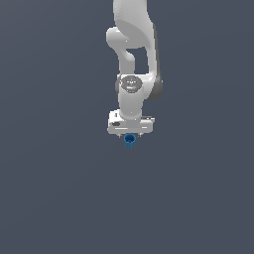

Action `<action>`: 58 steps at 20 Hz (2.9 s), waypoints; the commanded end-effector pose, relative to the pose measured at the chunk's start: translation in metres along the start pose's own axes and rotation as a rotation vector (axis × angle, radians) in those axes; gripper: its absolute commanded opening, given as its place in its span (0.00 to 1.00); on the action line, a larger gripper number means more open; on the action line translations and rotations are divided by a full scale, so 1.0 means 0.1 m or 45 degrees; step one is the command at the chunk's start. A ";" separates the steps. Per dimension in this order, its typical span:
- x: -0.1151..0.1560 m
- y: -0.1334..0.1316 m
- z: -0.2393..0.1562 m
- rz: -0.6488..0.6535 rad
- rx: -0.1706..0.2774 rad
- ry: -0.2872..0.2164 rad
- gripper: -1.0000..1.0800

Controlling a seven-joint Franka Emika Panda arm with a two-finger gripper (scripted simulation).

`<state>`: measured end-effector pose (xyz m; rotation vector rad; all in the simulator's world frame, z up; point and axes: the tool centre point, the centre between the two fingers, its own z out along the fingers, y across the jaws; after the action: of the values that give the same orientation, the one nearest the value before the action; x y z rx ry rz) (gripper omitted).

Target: Pick up the object and move it to a goal position.

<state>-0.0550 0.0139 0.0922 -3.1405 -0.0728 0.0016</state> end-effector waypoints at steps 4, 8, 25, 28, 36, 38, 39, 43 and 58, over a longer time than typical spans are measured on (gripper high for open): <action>-0.01 0.00 0.02 -0.002 0.000 0.000 0.96; -0.01 0.00 0.13 -0.002 0.000 0.000 0.96; -0.02 -0.01 0.52 -0.004 0.000 0.001 0.00; -0.02 -0.01 0.52 -0.004 0.000 0.001 0.00; -0.03 0.02 0.45 -0.004 0.000 0.001 0.00; -0.04 0.05 0.40 -0.004 0.000 0.001 0.00; -0.04 0.07 0.36 -0.004 0.000 0.001 0.00; -0.08 0.16 0.17 -0.004 0.000 0.001 0.00; -0.31 0.84 -1.23 -0.004 0.003 0.002 0.00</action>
<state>-0.0790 -0.0632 0.1977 -3.1388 -0.0767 0.0005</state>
